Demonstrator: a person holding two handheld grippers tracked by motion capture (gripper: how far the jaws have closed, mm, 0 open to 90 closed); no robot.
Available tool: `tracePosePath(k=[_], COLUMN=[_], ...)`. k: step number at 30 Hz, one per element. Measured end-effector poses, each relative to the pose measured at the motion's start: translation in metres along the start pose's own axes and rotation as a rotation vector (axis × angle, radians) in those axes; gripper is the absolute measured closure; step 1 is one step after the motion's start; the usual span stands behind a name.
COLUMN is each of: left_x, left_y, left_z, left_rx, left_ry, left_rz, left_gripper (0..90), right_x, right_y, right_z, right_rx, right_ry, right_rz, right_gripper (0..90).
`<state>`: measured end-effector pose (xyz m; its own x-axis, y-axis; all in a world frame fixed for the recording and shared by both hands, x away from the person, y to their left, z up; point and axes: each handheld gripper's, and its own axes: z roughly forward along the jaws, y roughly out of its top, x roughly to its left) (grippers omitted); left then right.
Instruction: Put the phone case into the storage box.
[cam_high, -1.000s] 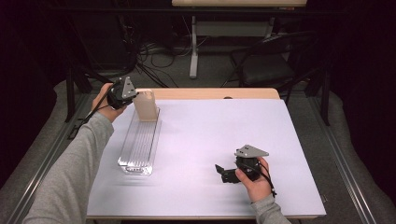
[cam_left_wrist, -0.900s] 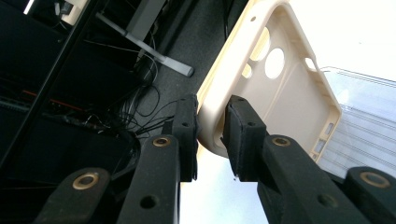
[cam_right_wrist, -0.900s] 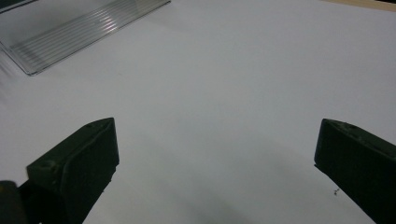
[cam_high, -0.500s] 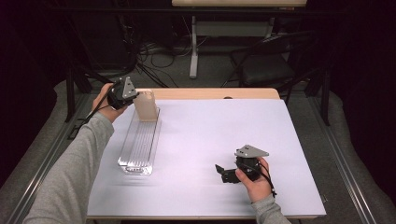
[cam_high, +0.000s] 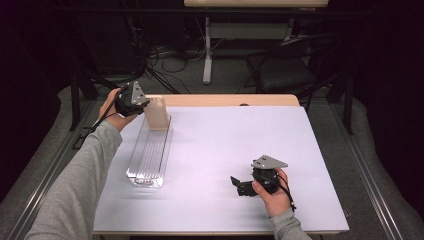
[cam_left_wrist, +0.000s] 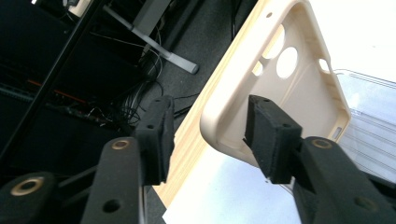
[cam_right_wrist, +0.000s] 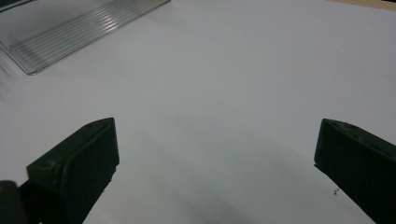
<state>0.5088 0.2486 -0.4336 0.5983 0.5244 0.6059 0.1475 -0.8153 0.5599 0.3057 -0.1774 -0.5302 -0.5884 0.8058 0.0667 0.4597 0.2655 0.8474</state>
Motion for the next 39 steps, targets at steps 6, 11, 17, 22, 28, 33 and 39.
tracePosePath(k=[6,11,17,22,28,33,39], left_x=[0.000,0.000,0.001,0.001,0.000,0.001,0.002], left_y=[-0.001,-0.001,-0.001,-0.001,-0.001,0.000,0.000], left_z=[0.000,-0.001,-0.003,-0.006,-0.012,-0.019,-0.026], left_rx=[0.002,0.001,0.004,0.000,-0.005,-0.020,-0.037], left_ry=[0.003,-0.012,-0.005,-0.012,-0.014,-0.010,-0.014], left_rz=[-0.009,-0.026,-0.025,-0.036,-0.047,-0.058,-0.073], left_gripper=[44.6,41.5,41.2,40.2,39.8,39.8,40.6], right_x=[0.000,0.001,0.001,0.001,0.001,0.001,0.001], right_y=[0.000,0.000,0.000,0.000,0.000,0.000,0.000], right_z=[0.000,0.000,0.000,0.001,0.001,0.001,0.001], right_rx=[0.002,0.003,-0.002,0.005,0.004,0.004,-0.001], right_ry=[0.000,-0.001,0.000,0.001,0.001,0.001,0.000], right_rz=[0.004,0.004,0.006,0.002,0.002,0.001,0.000], right_gripper=[0.0,0.0,0.0,0.0,0.0,0.0,0.0])
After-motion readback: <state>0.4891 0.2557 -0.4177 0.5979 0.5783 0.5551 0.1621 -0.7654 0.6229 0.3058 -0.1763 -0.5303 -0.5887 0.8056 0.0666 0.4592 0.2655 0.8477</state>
